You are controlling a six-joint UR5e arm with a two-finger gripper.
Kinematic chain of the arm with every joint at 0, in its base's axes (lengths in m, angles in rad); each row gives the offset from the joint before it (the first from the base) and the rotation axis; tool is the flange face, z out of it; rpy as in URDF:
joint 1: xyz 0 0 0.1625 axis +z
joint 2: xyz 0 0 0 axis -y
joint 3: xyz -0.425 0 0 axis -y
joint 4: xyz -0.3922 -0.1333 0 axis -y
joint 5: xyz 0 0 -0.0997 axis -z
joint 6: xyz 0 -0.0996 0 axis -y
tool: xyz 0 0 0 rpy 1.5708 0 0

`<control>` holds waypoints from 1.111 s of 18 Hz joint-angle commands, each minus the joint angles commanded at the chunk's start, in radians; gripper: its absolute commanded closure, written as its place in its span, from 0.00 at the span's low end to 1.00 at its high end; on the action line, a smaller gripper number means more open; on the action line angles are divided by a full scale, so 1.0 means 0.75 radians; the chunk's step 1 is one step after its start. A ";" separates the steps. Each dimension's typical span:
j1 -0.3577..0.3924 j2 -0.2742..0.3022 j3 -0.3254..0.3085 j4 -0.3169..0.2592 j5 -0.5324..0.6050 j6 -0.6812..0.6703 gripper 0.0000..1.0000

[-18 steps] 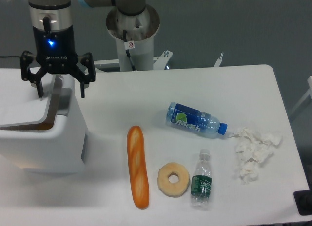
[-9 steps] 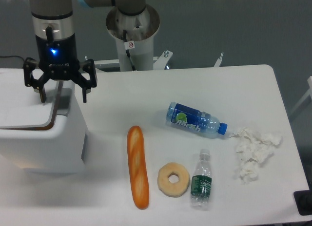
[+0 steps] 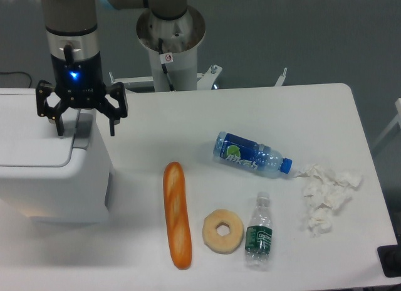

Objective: Close the trash can

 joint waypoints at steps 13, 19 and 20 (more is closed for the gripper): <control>0.004 -0.006 0.073 -0.002 -0.004 -0.004 0.00; 0.153 -0.016 0.102 -0.002 -0.012 0.175 0.00; 0.192 -0.035 0.102 -0.002 -0.010 0.239 0.00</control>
